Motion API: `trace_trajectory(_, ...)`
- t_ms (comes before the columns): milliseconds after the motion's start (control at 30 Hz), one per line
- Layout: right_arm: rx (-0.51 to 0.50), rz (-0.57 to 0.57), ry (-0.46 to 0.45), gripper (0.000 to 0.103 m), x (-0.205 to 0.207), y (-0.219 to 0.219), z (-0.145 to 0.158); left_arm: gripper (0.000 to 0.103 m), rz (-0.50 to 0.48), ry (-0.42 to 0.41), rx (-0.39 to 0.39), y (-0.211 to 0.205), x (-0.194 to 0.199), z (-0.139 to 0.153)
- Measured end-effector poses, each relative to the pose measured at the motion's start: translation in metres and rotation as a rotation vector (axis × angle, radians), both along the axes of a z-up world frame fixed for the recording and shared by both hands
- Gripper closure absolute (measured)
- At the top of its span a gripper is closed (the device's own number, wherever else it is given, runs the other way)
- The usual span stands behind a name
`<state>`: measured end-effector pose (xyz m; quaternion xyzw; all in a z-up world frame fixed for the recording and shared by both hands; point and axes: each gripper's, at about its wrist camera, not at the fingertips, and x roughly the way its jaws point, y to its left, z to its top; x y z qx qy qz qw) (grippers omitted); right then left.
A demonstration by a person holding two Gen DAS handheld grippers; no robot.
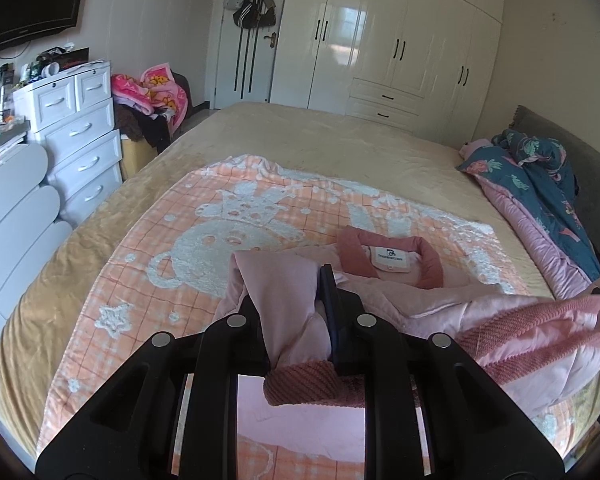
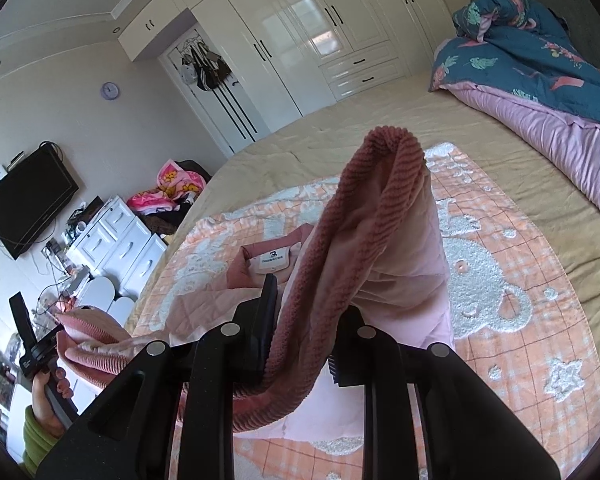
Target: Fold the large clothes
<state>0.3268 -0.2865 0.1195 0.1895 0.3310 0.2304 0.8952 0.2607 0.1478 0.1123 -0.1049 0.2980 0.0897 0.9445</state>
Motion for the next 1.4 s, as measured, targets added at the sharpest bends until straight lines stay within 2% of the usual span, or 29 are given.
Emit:
trace_trajectory(533, 0.062, 0.003, 0.123, 0.075, 0.054, 0.006, -0.029, 0.091, 0.037, 0.070, 0.041, 0.006, 0.045, -0.026)
trace_trajectory(733, 0.114, 0.029, 0.158, 0.061, 0.070, 0.005, -0.037, 0.090, 0.059, 0.090, 0.035, 0.009, 0.058, -0.035)
trace_trajectory(833, 0.113, 0.029, 0.140, 0.043, 0.071, 0.005, -0.037, 0.090, 0.066, 0.097, 0.035, 0.010, 0.064, -0.039)
trace_trajectory(900, 0.072, 0.001, 0.080, 0.020, 0.065, 0.006, -0.030, 0.090, 0.072, 0.103, 0.033, 0.012, 0.069, -0.041)
trace_trajectory(933, 0.049, -0.007, 0.056, 0.017, 0.063, 0.008, -0.026, 0.090, 0.076, 0.105, 0.033, 0.012, 0.071, -0.042)
trace_trajectory(1000, -0.001, -0.008, 0.016, 0.013, 0.059, 0.012, -0.022, 0.090, 0.081, 0.109, 0.023, 0.013, 0.074, -0.045)
trace_trajectory(1167, -0.234, -0.024, -0.043, 0.008, 0.052, 0.031, -0.032, 0.088, 0.095, 0.123, 0.018, 0.014, 0.083, -0.052)
trace_trajectory(1200, -0.284, -0.027, -0.036, 0.008, 0.052, 0.035, -0.040, 0.087, 0.097, 0.126, 0.019, 0.014, 0.085, -0.053)
trace_trajectory(1267, -0.316, -0.031, -0.008, 0.008, 0.055, 0.034, -0.055, 0.087, 0.103, 0.133, 0.023, 0.012, 0.088, -0.057)
trace_trajectory(1400, -0.318, -0.056, 0.087, 0.008, 0.060, 0.024, -0.090, 0.081, 0.103, 0.127, 0.002, 0.014, 0.090, -0.058)
